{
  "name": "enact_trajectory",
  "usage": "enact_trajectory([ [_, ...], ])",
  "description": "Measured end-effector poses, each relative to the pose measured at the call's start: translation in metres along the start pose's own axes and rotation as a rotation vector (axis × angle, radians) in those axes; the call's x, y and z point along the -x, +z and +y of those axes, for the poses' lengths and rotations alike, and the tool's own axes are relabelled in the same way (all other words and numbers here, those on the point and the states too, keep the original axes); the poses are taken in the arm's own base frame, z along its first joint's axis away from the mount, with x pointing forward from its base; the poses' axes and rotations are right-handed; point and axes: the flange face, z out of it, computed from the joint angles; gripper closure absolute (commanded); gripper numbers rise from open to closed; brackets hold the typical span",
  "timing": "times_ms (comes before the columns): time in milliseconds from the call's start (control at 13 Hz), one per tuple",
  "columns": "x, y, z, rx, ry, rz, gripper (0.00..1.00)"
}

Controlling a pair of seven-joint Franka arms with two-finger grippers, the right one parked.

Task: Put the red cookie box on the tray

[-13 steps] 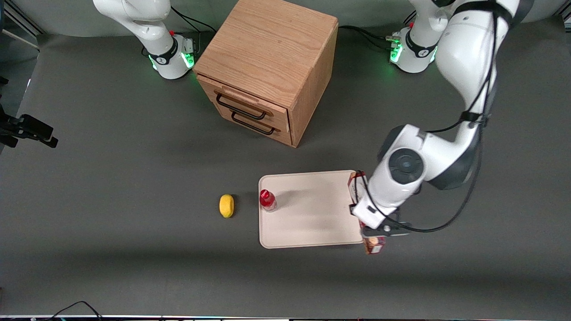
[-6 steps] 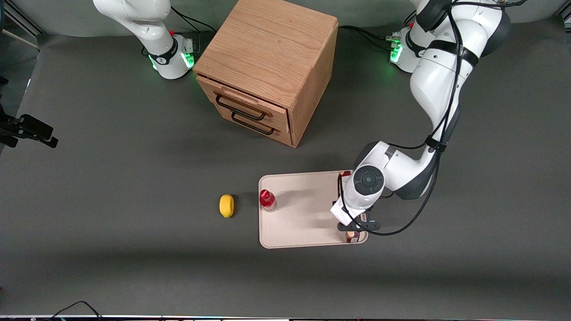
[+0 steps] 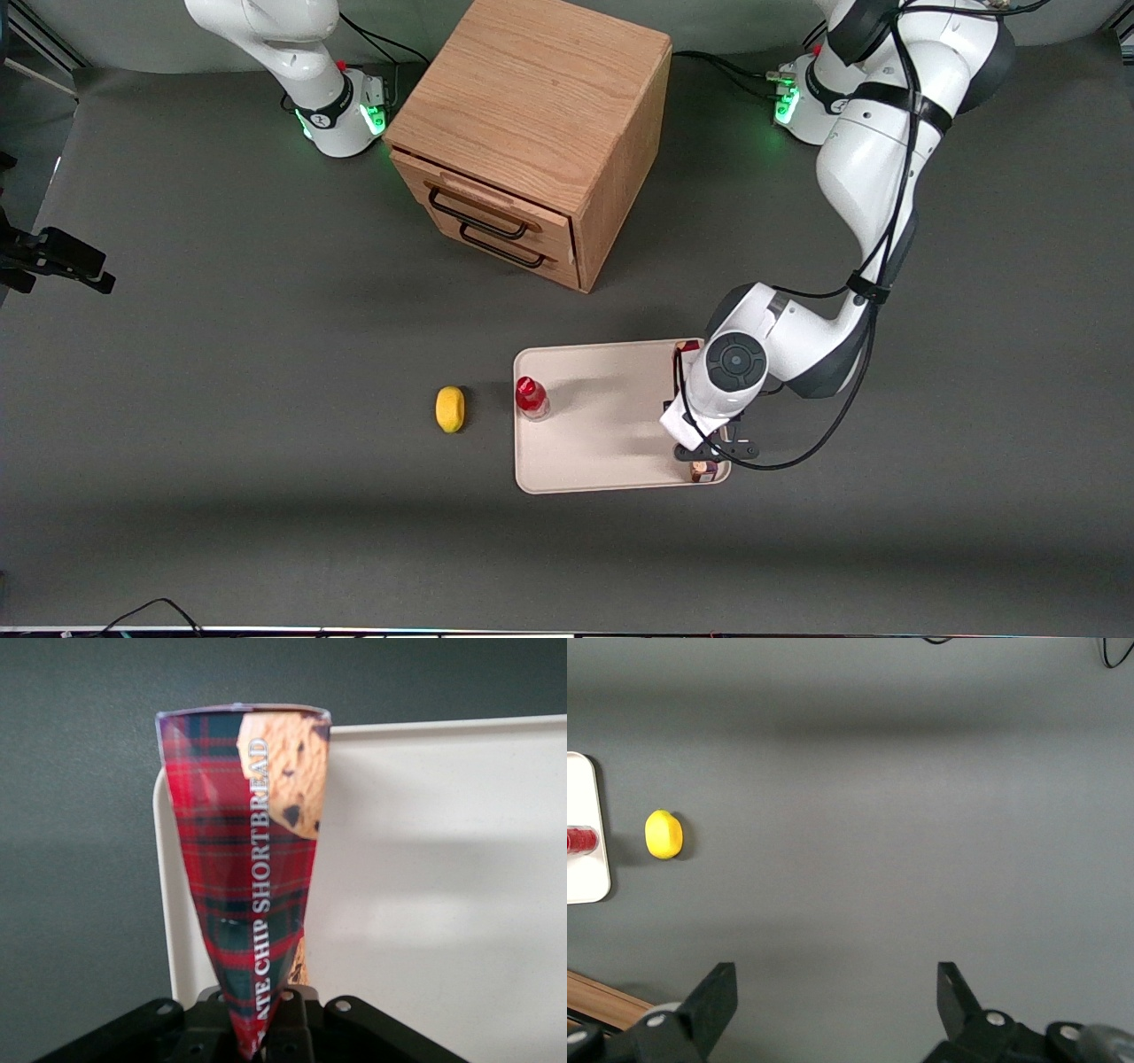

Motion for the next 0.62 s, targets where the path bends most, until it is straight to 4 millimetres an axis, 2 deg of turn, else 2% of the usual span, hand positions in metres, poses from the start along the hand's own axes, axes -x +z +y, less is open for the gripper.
enact_trajectory([
  [154, -0.001, -0.004, 0.000, 0.003, -0.001, 0.008, 0.00],
  [308, -0.010, -0.030, -0.008, 0.014, -0.015, 0.046, 0.00],
  [615, -0.030, -0.140, -0.044, 0.072, -0.054, 0.153, 0.00],
])
